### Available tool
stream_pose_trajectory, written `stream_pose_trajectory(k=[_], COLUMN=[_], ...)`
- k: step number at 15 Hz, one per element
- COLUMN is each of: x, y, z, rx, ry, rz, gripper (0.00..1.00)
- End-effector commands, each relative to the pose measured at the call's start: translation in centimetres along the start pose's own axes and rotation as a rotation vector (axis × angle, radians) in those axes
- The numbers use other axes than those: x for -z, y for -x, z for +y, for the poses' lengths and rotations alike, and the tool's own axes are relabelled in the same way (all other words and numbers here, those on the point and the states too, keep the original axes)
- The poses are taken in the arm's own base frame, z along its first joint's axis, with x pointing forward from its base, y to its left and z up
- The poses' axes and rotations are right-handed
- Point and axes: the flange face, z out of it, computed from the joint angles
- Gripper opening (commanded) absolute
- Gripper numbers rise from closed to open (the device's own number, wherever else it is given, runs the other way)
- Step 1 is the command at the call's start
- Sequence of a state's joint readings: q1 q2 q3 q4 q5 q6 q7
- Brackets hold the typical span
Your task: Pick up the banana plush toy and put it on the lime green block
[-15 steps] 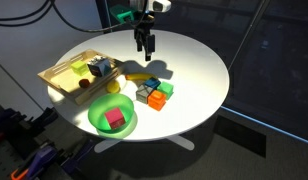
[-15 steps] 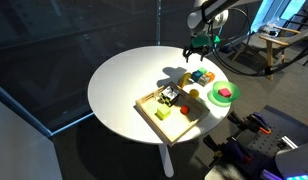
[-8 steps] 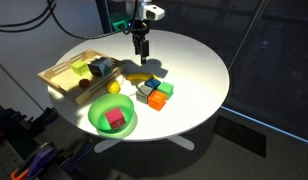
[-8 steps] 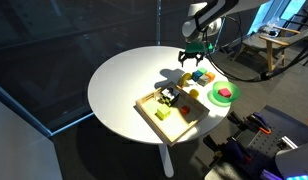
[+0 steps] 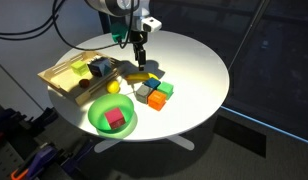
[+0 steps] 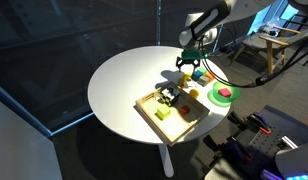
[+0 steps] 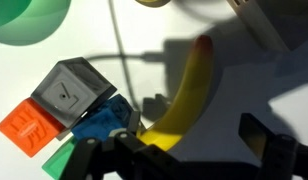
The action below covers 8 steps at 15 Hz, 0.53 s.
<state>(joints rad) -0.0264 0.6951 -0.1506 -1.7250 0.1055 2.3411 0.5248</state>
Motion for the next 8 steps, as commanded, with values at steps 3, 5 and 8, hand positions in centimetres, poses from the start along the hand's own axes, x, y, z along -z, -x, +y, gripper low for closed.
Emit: stream_pose_trajectory(k=[3,5,8], x=[-1.6,-2.3,-3.2], y=[-0.3,-0.2,-0.2], z=[-0.1,-0.1,-0.2], rx=[-0.063,-0.073,-0.085], ry=[-0.030,-0.029,-0.023], rz=[0.002,0.003,-0.001], gripper=[1.00,1.00,1.00])
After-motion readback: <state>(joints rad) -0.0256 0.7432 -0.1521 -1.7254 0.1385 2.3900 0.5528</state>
